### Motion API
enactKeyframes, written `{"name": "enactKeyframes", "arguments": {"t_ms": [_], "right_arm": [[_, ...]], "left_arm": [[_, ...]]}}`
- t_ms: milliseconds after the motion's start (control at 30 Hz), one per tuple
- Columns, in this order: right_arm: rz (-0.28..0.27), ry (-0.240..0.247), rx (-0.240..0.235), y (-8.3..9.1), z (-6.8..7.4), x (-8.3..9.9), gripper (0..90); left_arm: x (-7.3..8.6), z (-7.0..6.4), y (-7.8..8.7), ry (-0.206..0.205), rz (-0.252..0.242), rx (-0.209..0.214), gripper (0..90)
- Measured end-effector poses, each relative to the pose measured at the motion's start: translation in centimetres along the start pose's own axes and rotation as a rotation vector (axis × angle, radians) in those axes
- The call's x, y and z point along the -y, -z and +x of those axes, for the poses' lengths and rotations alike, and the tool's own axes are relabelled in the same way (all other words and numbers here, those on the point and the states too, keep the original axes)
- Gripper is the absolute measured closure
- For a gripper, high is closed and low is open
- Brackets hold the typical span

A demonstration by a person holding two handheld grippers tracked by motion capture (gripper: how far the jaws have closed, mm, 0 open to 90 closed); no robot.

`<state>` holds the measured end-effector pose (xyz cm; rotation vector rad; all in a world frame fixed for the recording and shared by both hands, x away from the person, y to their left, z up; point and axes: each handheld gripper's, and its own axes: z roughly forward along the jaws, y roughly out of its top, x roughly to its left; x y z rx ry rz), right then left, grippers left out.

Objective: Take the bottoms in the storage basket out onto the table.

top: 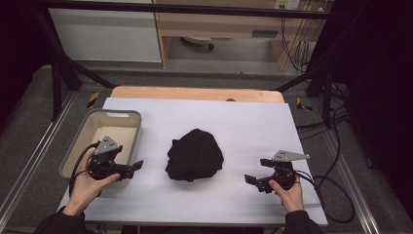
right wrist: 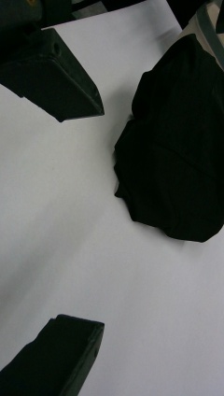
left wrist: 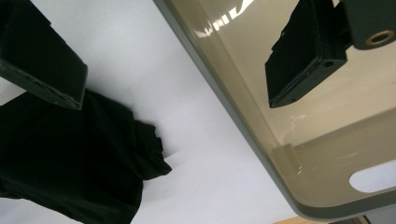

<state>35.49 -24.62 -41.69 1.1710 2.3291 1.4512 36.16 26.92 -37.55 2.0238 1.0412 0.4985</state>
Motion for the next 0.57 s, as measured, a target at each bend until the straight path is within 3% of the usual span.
{"name": "enactKeyframes", "arguments": {"t_ms": [567], "right_arm": [[0.000, -0.001, -0.001, 0.02, 0.01, -0.01, 0.6]], "left_arm": [[0.87, 0.45, -0.03, 0.005, 0.011, 0.000, 5.5]]}}
